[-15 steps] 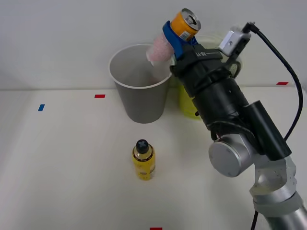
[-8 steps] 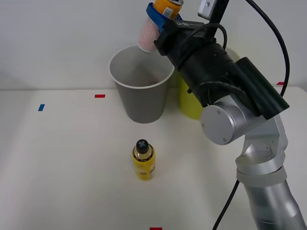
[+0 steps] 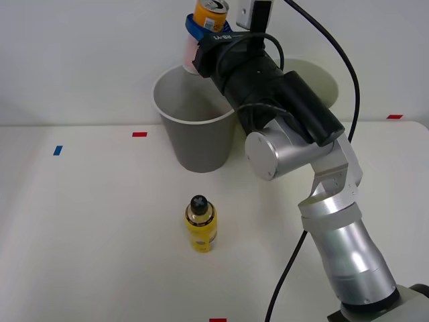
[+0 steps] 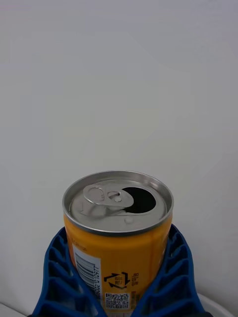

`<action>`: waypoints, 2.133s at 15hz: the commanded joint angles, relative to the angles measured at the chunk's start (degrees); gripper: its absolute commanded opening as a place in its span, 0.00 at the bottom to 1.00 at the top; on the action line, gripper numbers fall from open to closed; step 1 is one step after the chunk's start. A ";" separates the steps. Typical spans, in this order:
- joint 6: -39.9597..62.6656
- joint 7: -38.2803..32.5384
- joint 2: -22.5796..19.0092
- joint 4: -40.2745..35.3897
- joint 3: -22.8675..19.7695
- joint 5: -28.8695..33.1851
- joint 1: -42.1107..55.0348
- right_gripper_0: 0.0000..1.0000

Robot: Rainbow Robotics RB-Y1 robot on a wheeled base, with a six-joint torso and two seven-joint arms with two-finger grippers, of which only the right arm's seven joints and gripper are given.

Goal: Put cans in the gray bin, plastic bottles in the light green bin

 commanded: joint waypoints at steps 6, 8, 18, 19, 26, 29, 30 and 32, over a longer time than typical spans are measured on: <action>0.10 -0.08 1.17 0.20 0.86 1.34 0.08 0.00; 0.10 -0.17 1.35 0.20 0.86 1.34 0.08 0.39; 0.01 -0.61 1.70 0.20 0.77 1.52 0.61 1.00; -0.08 -0.61 1.61 0.11 0.68 1.52 0.61 1.00; -8.43 -1.58 -1.81 -1.21 1.21 0.11 6.41 1.00; -8.52 -2.28 -4.19 -8.06 1.47 -0.42 14.14 1.00; -8.60 -2.81 -5.42 -11.23 1.74 -1.03 17.31 1.00; -9.92 -4.30 -7.53 -16.06 1.65 -1.91 23.20 1.00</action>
